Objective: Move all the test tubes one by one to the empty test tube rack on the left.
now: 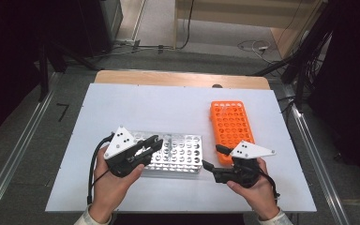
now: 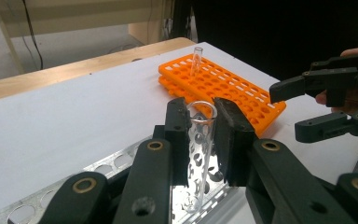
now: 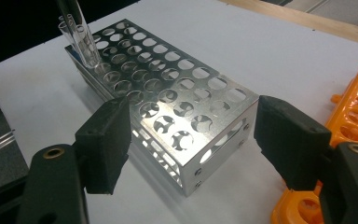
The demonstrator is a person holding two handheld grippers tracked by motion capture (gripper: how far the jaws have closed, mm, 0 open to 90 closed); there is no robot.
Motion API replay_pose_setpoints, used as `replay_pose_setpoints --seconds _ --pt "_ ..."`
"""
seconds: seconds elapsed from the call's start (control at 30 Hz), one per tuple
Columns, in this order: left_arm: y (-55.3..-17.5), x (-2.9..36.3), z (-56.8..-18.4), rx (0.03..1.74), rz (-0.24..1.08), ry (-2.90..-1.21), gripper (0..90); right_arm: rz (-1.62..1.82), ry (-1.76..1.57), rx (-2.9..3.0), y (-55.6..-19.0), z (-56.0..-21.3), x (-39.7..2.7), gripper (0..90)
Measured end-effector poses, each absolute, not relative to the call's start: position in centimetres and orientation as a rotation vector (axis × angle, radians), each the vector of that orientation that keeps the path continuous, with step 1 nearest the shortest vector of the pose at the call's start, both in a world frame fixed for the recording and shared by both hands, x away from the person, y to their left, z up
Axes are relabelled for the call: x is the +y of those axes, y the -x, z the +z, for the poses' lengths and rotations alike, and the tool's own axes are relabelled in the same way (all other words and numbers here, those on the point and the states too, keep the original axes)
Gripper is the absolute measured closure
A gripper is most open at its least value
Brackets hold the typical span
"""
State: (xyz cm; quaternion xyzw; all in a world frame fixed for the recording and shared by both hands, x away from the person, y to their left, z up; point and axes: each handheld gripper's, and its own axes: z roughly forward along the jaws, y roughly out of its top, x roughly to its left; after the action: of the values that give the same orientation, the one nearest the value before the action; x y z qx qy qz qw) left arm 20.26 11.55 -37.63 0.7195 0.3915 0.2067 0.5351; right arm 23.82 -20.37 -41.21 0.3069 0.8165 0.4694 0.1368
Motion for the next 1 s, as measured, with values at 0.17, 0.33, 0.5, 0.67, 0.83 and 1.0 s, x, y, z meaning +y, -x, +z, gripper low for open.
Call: replay_pose_setpoints --seconds 0.17,0.33,0.5,0.67,0.83,1.0 --pt "-20.2 11.8 -37.6 0.938 0.495 -1.711 76.2 1.357 -0.888 2.362 -23.8 -41.2 -20.4 26.1" --pt "-20.2 12.0 -37.7 0.943 0.495 -1.712 76.2 1.356 -0.888 2.364 -23.8 -41.2 -20.4 26.1" --pt "-20.2 12.1 -37.7 0.950 0.497 -1.713 76.2 1.355 -0.891 2.365 -23.8 -41.2 -20.4 26.1" --pt "-20.3 12.4 -37.7 0.956 0.504 -1.710 76.2 1.356 -0.888 2.363 -23.9 -41.2 -20.5 26.1" --pt "-20.3 12.6 -37.8 0.959 0.506 -1.708 76.2 1.356 -0.890 2.363 -23.9 -41.2 -20.5 26.1" --pt "-20.2 12.7 -37.7 0.964 0.512 -1.705 76.2 1.356 -0.890 2.362 -23.9 -41.2 -20.5 26.1"
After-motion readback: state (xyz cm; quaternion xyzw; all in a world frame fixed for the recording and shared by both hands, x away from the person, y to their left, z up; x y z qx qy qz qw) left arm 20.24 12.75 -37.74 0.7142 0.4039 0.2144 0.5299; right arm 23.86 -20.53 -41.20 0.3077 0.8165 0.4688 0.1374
